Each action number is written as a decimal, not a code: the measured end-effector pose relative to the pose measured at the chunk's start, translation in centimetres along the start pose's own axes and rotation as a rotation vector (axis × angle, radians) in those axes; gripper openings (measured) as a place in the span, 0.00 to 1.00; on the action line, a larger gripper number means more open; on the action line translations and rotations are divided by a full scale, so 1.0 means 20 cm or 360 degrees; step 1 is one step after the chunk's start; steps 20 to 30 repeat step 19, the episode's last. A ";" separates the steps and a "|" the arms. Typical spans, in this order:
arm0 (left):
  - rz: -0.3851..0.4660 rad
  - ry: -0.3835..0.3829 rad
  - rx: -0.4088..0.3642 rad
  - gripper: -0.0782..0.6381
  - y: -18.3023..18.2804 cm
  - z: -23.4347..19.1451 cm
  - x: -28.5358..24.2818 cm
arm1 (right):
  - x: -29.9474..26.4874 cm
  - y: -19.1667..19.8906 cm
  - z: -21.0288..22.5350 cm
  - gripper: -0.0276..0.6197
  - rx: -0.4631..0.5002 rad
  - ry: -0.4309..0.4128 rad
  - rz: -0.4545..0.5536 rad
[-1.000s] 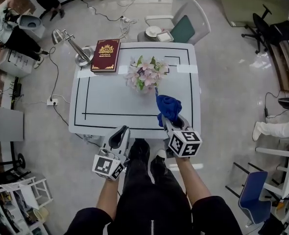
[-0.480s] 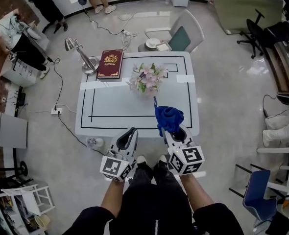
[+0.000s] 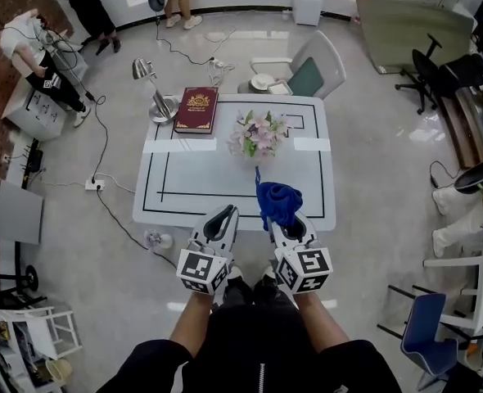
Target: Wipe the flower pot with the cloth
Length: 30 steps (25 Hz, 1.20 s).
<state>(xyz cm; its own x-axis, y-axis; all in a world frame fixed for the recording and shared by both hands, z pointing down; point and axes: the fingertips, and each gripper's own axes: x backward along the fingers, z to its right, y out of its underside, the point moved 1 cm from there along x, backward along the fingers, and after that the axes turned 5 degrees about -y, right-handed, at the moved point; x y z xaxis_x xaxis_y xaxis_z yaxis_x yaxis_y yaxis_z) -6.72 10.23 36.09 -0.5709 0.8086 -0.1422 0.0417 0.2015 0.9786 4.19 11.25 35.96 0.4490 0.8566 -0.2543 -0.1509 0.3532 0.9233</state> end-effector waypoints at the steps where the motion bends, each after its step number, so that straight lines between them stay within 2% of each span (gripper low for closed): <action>1: 0.0000 -0.0010 -0.0001 0.15 -0.01 -0.02 0.00 | -0.01 0.00 -0.02 0.21 -0.0001 -0.0004 0.0000; 11: 0.0015 -0.0053 0.0008 0.15 -0.02 -0.12 0.03 | -0.07 0.01 -0.06 0.21 0.0024 0.0014 -0.0033; 30: 0.0004 -0.0056 0.0015 0.15 -0.01 -0.12 0.03 | -0.05 0.05 -0.03 0.21 0.0018 0.0038 -0.0081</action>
